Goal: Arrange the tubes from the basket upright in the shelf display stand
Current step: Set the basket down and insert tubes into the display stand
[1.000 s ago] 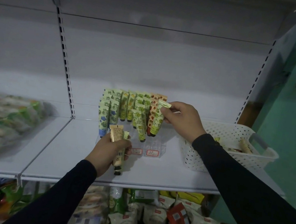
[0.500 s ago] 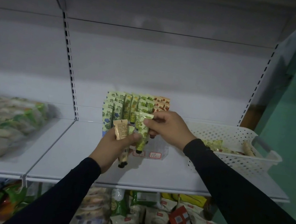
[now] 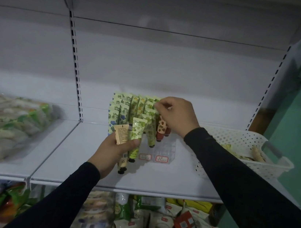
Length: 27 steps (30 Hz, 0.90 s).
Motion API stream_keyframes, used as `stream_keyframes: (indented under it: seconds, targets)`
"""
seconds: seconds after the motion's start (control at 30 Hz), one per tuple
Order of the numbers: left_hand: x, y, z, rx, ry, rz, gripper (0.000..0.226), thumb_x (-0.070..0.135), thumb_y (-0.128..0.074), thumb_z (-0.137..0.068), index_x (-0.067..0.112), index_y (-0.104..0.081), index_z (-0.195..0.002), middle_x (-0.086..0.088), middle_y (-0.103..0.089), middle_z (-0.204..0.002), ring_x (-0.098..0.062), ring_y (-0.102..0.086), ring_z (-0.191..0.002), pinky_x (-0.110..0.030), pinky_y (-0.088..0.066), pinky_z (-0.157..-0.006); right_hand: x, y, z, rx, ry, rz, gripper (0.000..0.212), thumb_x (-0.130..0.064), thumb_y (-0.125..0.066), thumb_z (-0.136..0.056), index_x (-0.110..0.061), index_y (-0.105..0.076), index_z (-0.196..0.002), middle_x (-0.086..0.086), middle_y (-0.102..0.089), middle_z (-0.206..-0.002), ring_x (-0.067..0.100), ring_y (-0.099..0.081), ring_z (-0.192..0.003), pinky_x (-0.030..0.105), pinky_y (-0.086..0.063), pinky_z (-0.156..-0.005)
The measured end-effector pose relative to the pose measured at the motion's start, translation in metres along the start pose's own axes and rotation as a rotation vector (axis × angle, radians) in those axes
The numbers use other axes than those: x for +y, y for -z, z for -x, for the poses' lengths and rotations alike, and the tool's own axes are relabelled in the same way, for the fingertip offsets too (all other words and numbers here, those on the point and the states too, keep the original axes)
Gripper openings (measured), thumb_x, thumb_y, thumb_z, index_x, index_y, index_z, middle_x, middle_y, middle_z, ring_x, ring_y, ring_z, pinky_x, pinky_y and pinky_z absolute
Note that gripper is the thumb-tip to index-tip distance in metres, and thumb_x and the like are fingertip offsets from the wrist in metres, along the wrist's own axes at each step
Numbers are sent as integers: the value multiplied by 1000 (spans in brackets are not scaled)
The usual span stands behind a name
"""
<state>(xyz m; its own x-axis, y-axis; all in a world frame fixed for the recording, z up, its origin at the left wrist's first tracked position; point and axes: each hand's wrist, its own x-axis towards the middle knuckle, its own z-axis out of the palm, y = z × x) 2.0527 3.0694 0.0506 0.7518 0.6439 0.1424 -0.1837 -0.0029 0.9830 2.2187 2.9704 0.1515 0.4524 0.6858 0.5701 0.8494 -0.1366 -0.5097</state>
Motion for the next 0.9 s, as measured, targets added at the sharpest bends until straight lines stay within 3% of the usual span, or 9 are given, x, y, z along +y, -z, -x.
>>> stream_keyframes:
  seconds: [0.1, 0.17, 0.27, 0.4, 0.63, 0.77, 0.9]
  targets:
    - [-2, 0, 1, 4, -6, -2, 51, 30, -78, -74, 9, -63, -118, 0, -74, -91, -21, -68, -84, -54, -52, -91, -5, -8, -16, -84, 43, 148, 28, -34, -60, -94, -11, -75, -96, 1, -72, -94, 15, -62, -87, 28, -50, -81]
    - [-2, 1, 0, 7, -3, 6, 52, 31, -75, -72, 10, -62, -118, 0, -74, -93, -21, -68, -86, -53, -52, -91, -6, -15, -23, -146, 29, 244, 32, -35, -60, -93, -6, -75, -92, 8, -72, -90, 22, -64, -85, 33, -51, -79]
    - [-4, 2, 0, 12, -1, 4, 44, 28, -74, -74, 12, -64, -114, -1, -75, -96, -19, -70, -89, -48, -52, -90, -6, -20, -29, -193, -6, 316, 32, -29, -59, -93, -2, -72, -83, 10, -72, -85, 24, -63, -77, 30, -47, -65]
    - [-6, 5, -1, 20, 0, -7, 23, 16, -70, -86, 13, -67, -109, 0, -75, -94, -17, -70, -87, -45, -53, -89, -3, -15, -27, -176, -17, 402, 31, -26, -57, -95, -16, -59, -66, -3, -58, -68, 16, -52, -66, 23, -29, -51]
    - [-8, 6, -1, 30, 14, 27, 41, 27, -75, -72, 11, -67, -109, -4, -75, -94, -20, -69, -87, -43, -51, -83, -1, -14, -27, -125, -24, 460, 26, -27, -57, -94, -11, -71, -80, 2, -67, -83, 20, -61, -80, 26, -37, -63]
    - [-9, 8, -1, 31, 17, 31, 38, 24, -79, -74, 13, -68, -108, -4, -75, -96, -19, -69, -87, -44, -51, -85, 1, -11, -26, -104, -6, 493, 28, -29, -56, -95, -10, -69, -79, 2, -48, -90, 22, -57, -80, 28, -39, -65]
    - [-10, 7, -2, 23, 11, 21, 38, 25, -82, -74, 14, -68, -107, -4, -75, -96, -20, -69, -88, -46, -52, -88, 4, -12, -26, -121, -25, 455, 29, -29, -58, -94, -8, -71, -79, 2, -48, -88, 22, -56, -81, 27, -37, -64]
